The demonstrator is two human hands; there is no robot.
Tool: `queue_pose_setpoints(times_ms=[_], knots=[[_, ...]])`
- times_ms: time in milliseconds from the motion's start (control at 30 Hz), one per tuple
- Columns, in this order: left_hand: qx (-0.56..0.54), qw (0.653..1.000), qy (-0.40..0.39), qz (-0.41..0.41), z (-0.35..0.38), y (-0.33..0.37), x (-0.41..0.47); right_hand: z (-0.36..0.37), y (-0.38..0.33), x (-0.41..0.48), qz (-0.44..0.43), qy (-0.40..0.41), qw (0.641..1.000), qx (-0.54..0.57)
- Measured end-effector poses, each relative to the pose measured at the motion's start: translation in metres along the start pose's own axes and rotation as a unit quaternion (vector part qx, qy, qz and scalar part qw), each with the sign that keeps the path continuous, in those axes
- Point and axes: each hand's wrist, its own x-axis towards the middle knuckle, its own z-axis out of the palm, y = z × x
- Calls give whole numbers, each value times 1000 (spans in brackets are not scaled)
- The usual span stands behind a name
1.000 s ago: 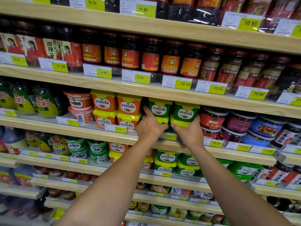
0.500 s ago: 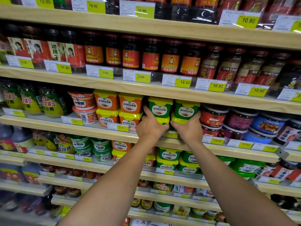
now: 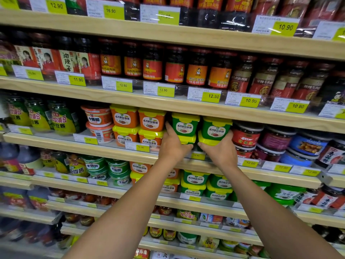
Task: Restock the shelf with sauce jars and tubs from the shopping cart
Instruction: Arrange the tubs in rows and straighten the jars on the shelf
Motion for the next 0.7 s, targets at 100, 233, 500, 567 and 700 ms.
queue_pose_setpoints(times_ms=[100, 233, 500, 567, 700], knots=[[-15, 996, 59, 62, -17, -19, -15, -1, 2, 2, -10, -7, 1000, 3], [-2, 984, 160, 79, -43, -56, -27, -1, 3, 1, -16, -7, 1000, 5], [167, 961, 194, 102, -58, -88, -13, 2, -1, 0, -20, -7, 1000, 7], [187, 957, 192, 115, -58, -91, -13, 4, -2, 0, -21, -4, 1000, 6], [214, 949, 184, 137, -61, -94, -14, 4, -4, -1, -20, 1, 1000, 1]])
